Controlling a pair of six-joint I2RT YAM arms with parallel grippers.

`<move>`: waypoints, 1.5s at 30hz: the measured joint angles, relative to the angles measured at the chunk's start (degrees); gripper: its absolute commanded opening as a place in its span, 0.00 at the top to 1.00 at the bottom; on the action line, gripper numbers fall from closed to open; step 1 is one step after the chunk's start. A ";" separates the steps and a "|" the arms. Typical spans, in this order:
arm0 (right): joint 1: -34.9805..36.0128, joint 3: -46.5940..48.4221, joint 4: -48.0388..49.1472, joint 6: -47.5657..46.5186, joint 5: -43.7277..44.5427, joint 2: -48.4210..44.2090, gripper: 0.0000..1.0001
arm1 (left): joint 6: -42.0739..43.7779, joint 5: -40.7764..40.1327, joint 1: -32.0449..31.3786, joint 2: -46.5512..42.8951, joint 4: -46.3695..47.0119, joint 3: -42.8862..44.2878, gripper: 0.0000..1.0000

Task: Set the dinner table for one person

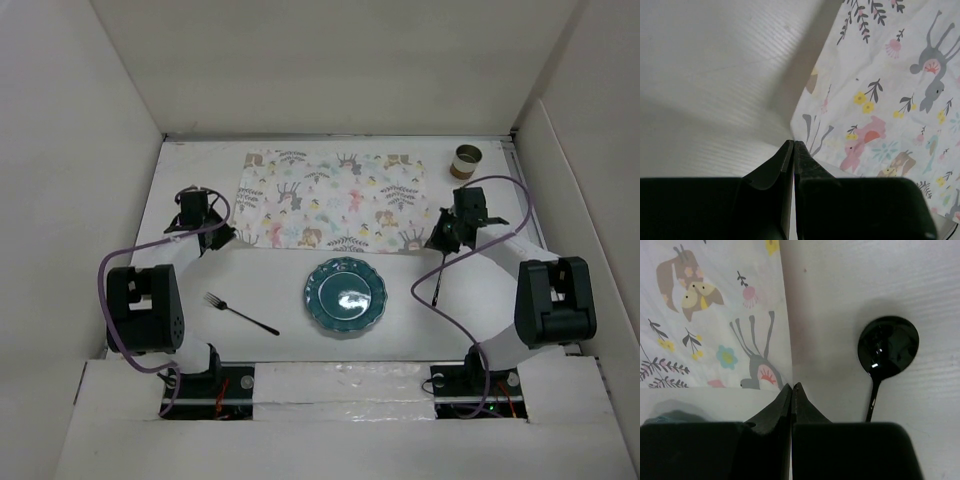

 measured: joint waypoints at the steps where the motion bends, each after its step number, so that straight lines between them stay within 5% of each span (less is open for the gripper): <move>1: -0.17 -1.25 0.04 -0.02 -0.02 -0.94 1.00 | 0.26 -0.07 0.00 -0.76 -0.57 -0.74 1.00; 14: -2.51 -10.03 -0.13 -0.04 -0.07 -8.46 1.00 | 1.20 0.39 -0.02 -12.76 -5.55 -10.23 1.00; 34: -1.16 -11.82 -2.45 -0.22 -0.46 -10.38 1.00 | 1.55 -2.89 -0.02 -15.61 -10.40 -12.37 1.00; 36: -0.85 -11.82 -3.04 -0.17 -0.26 -10.49 0.88 | 1.64 -3.30 -0.02 -15.21 -10.71 -12.31 0.86; 37: -0.85 -11.82 -3.48 -0.07 0.04 -10.73 0.72 | 1.75 -3.54 -0.02 -15.19 -11.02 -12.26 0.80; 40: -0.85 -11.54 -5.77 -0.26 1.11 -12.94 0.48 | 2.25 -4.15 0.00 -15.82 -12.61 -11.50 0.64; 43: -0.52 -9.35 -9.31 -0.92 1.84 -17.07 0.41 | 2.80 -4.24 -0.15 -17.90 -14.99 -8.33 0.60; 45: 0.70 -7.48 -10.36 -1.60 1.99 -20.26 0.69 | 3.15 -4.72 -0.90 -19.78 -16.11 -4.87 0.63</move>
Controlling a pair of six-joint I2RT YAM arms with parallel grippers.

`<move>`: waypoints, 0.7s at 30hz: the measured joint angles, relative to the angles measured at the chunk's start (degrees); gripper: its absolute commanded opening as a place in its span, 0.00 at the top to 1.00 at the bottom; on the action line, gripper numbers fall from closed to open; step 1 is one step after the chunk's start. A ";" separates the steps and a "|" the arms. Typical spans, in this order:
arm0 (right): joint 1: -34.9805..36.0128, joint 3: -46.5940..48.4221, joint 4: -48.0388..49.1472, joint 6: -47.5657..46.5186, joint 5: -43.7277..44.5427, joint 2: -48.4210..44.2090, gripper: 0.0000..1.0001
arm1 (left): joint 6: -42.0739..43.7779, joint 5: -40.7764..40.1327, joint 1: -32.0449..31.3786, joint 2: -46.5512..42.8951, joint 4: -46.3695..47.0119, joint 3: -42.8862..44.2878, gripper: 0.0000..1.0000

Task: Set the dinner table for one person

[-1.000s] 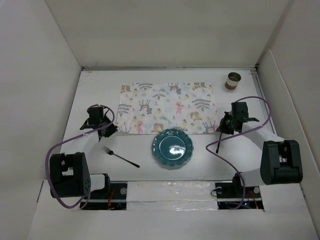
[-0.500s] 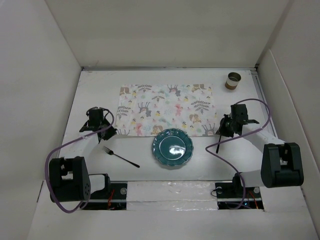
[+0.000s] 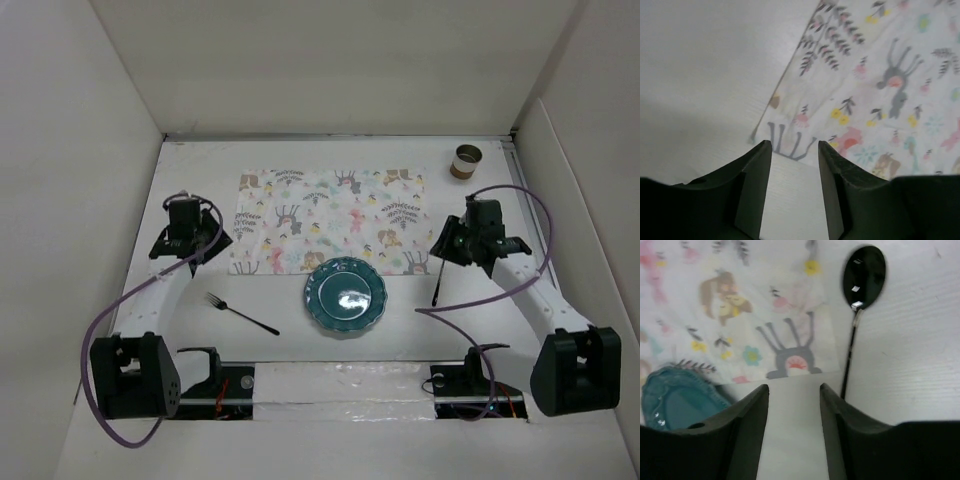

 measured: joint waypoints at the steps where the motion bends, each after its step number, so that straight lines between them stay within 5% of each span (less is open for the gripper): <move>1: 0.98 0.61 0.07 -0.50 -0.76 -1.62 1.00 | 0.13 -0.09 -0.48 -0.90 -0.31 1.75 0.73; 2: 2.12 0.74 0.52 -0.81 -1.97 -3.19 1.00 | 0.50 0.17 -1.11 -2.01 -0.17 3.67 0.93; 3: 3.45 0.66 0.87 -0.66 -3.93 -4.61 1.00 | 0.72 0.66 -1.53 -3.10 0.26 5.03 1.00; 6: 8.22 -2.23 4.59 0.00 -11.26 -7.15 0.98 | 1.73 4.61 -2.21 -5.64 1.95 7.82 1.00; 7: 10.10 -4.00 6.08 0.57 -13.07 -7.43 0.69 | 1.84 6.03 -2.23 -5.81 2.25 8.57 1.00; 10: 14.45 -9.90 9.38 3.02 -16.76 -6.88 0.37 | 2.23 8.46 -4.13 -4.55 2.84 11.93 1.00; 13: 15.45 -14.53 12.33 4.92 -18.93 -5.27 0.33 | 3.67 7.72 -10.45 -0.50 2.80 18.16 0.94; 17: 16.31 -16.72 17.33 6.71 -21.66 0.61 0.33 | 5.66 5.53 -20.52 4.02 4.61 24.90 0.66; 21: 17.25 -17.86 24.94 9.14 -23.91 5.97 0.40 | 6.99 4.22 -26.91 3.85 5.22 25.27 0.61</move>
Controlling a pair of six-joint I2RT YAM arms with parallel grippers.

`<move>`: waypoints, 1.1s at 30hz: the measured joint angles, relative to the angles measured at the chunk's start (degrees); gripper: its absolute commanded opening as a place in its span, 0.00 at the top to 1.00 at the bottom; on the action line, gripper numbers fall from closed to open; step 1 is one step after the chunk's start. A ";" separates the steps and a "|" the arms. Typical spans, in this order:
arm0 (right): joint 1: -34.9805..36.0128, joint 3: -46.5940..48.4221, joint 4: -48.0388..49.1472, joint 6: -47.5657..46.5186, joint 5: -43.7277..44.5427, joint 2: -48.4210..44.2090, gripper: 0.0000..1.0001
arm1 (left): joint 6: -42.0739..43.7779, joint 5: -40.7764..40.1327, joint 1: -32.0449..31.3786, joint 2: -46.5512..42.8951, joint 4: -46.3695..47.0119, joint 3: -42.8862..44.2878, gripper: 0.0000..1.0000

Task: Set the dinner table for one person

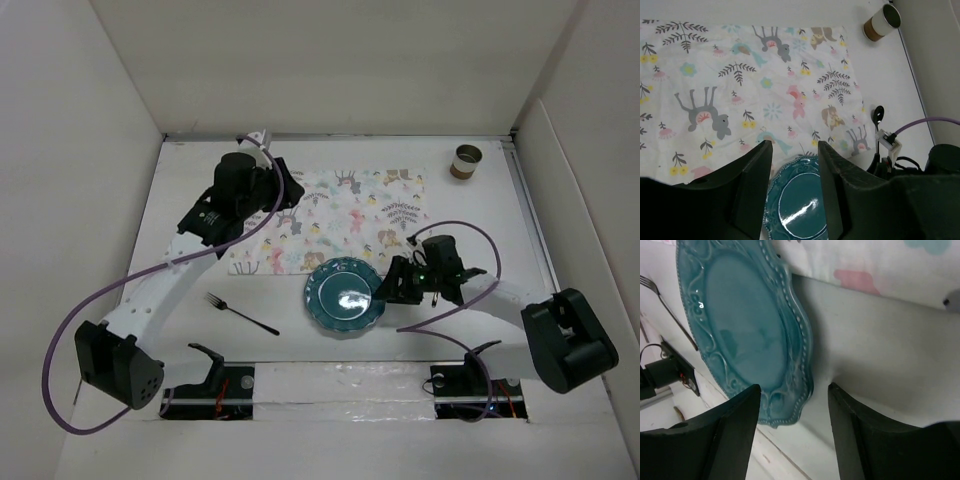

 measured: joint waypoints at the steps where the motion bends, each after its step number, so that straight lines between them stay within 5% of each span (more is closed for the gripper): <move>1: 0.20 -0.13 1.75 0.68 -0.35 1.03 0.42 | 0.15 -0.02 -0.37 -0.04 0.00 -0.02 0.62; 9: 0.28 -0.57 13.94 5.07 -2.51 8.87 0.62 | 1.20 -2.32 -0.04 -2.45 -0.94 -0.04 0.63; 15: 0.26 -2.78 20.24 7.87 -4.42 11.85 1.00 | 1.75 -3.69 -0.04 -2.58 -1.40 2.01 0.65; 20: 0.31 -4.15 18.84 8.70 -4.87 8.50 1.00 | 2.03 -4.85 -0.04 -2.58 -1.57 3.06 0.66; 27: 1.73 4.20 -0.11 8.13 -4.79 -10.34 1.00 | 2.86 -9.35 -0.04 -2.54 -4.24 4.79 0.56; 33: 0.35 18.05 -2.40 9.77 -6.43 -6.05 1.00 | 4.70 -11.91 -0.04 -1.33 -4.72 9.49 0.49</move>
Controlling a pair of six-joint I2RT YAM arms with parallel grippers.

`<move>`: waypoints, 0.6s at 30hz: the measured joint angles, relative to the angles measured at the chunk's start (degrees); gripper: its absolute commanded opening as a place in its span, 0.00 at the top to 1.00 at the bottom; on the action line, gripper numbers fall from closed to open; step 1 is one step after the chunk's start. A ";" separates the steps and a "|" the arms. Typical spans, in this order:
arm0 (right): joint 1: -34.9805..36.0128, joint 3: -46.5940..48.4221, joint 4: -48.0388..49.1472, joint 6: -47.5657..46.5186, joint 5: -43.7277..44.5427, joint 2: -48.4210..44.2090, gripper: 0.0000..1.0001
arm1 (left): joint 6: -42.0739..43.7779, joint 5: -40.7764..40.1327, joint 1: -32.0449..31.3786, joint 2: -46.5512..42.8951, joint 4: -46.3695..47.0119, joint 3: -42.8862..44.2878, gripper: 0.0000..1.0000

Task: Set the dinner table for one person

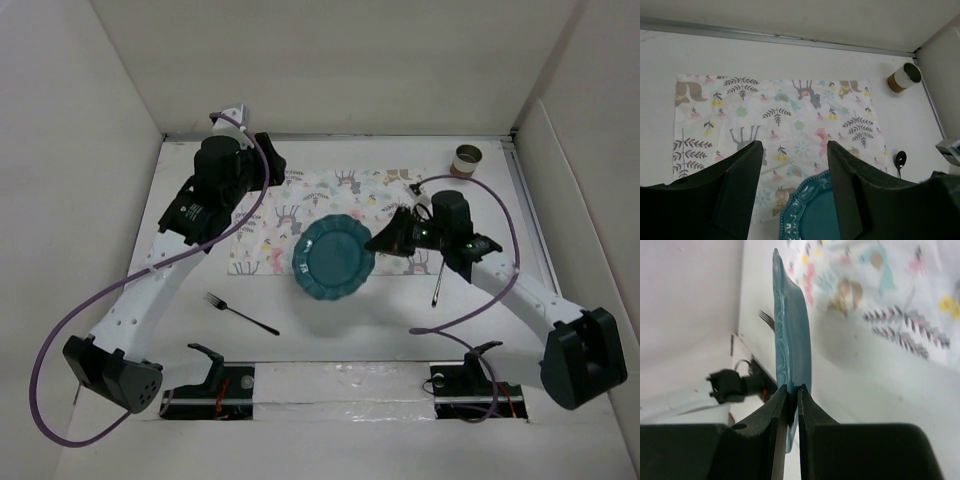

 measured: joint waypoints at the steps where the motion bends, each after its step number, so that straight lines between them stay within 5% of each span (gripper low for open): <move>1: -0.42 2.05 1.53 0.66 -0.44 2.40 1.00 | 0.26 -0.11 0.00 0.26 0.17 0.42 0.49; 10: -3.65 22.58 7.93 3.63 0.37 30.01 1.00 | 1.14 0.31 0.00 1.95 0.96 0.24 0.49; 18: -5.51 28.22 12.31 8.74 2.56 41.70 1.00 | 1.40 0.74 0.00 2.08 2.58 -3.17 0.50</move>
